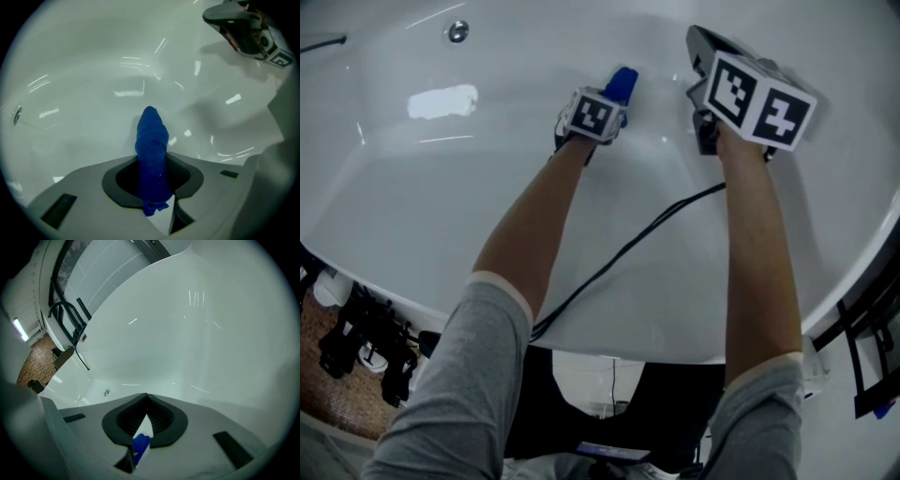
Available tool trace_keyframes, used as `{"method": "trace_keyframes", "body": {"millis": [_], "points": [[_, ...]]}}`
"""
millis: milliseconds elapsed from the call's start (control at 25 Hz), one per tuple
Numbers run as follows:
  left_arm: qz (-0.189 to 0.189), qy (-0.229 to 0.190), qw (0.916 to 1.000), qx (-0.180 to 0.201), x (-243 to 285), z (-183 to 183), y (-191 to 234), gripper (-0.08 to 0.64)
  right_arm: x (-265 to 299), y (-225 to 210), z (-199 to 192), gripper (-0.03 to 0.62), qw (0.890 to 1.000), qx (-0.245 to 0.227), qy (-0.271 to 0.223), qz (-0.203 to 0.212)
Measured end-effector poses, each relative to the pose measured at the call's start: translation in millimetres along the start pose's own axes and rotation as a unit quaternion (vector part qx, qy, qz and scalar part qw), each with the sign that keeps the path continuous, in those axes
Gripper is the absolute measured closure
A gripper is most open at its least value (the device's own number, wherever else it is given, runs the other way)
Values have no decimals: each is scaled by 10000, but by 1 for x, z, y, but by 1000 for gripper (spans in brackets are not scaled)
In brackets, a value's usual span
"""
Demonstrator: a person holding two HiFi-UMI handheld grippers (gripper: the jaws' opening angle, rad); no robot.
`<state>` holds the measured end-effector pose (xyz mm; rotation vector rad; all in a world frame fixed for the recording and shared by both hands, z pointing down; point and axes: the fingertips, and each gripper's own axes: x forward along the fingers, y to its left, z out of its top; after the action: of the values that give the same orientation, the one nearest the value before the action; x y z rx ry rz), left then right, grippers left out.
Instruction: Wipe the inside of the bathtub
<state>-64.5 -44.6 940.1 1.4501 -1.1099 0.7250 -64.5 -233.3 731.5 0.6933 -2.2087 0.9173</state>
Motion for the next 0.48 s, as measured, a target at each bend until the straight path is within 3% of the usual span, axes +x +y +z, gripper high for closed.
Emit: {"method": "trace_keyframes", "body": {"millis": [280,480], "points": [[-1046,-149,9943,161,29,17,-95,437,-12,1,5,583,9999,-43,-90,-30],[-1247,-78,9919,-211,36,11,-112,442,-23,0,12,583,9998,3,-212,3]]}}
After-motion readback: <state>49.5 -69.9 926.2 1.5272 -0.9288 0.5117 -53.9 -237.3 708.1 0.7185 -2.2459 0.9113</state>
